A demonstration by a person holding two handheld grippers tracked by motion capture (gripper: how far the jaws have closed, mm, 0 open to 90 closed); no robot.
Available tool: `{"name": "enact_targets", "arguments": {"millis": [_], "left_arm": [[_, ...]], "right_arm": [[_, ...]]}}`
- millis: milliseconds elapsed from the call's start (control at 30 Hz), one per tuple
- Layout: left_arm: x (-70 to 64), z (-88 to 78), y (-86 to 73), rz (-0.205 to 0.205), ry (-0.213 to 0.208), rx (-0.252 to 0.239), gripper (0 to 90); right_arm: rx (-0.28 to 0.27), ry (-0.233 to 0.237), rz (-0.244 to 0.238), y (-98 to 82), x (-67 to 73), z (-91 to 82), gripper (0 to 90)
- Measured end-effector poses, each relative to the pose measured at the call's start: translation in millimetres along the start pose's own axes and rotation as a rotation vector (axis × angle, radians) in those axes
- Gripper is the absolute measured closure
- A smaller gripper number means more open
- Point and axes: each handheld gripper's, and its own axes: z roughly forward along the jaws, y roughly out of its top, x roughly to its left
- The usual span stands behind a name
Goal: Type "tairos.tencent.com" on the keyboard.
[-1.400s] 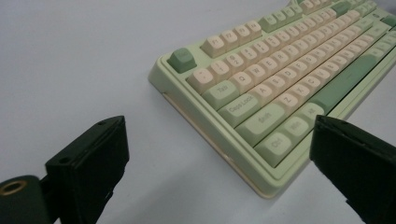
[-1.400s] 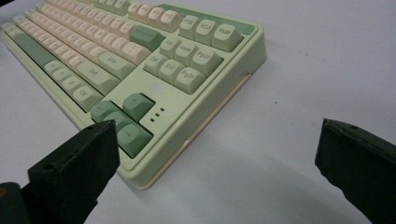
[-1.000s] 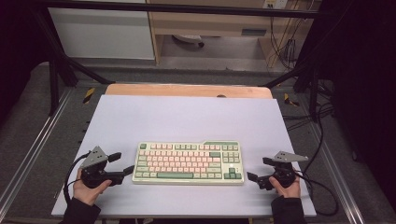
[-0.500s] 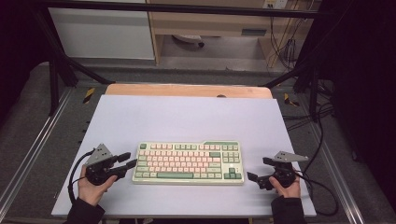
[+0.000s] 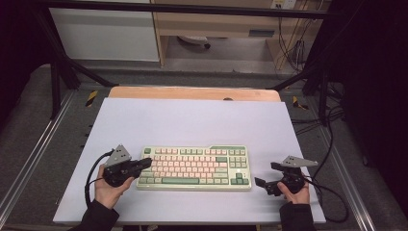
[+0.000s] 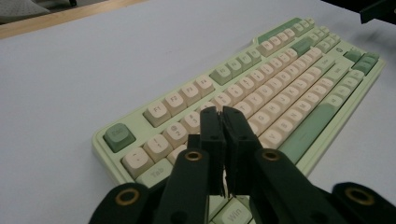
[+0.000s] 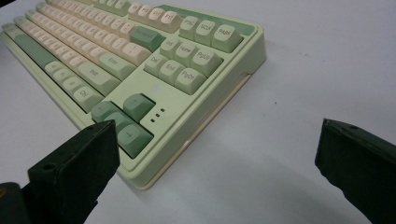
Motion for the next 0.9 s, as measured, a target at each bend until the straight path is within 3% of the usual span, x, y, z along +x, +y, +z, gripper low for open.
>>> {"name": "enact_targets", "arguments": {"millis": [900], "left_arm": [[-24.5, 51.2, 17.8, 0.014, -0.041, 0.038, 90.0]], "right_arm": [[0.006, -0.002, -0.008, -0.3, -0.1, 1.3, 0.6]]}}
